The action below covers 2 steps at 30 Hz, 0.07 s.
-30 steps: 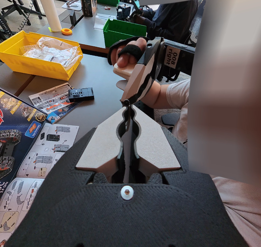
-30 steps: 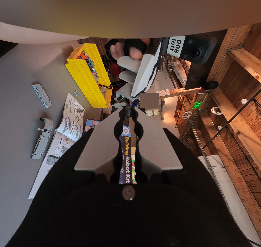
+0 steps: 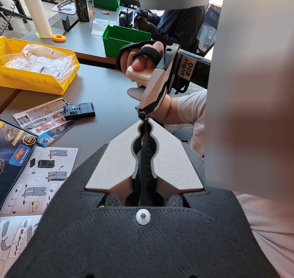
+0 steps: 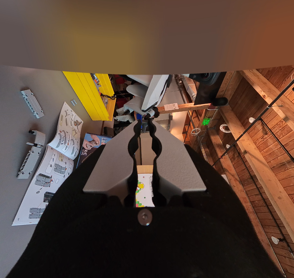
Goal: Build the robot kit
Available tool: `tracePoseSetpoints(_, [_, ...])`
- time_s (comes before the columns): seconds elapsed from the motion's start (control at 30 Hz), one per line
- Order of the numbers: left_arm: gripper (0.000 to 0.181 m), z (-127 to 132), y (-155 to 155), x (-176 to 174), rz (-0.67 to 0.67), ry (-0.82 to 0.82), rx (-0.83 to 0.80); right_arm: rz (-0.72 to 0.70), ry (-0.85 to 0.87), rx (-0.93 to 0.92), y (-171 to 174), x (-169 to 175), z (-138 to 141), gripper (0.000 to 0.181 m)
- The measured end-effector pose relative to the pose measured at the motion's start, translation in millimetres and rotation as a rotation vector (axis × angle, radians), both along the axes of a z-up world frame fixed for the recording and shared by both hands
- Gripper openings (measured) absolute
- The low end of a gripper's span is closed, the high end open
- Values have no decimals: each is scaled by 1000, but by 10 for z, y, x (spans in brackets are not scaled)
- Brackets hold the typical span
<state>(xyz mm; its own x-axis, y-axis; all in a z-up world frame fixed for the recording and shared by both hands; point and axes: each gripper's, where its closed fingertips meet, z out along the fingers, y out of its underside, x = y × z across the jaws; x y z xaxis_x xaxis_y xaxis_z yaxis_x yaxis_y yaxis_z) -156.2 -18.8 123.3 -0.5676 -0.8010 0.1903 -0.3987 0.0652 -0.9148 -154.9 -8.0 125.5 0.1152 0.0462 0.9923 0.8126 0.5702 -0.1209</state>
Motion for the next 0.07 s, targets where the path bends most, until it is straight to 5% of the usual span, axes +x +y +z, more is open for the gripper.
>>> tracePoseSetpoints(0.07, [0,-13,-6,2,-3,6,5,0,0,-1,-2,1,0,8])
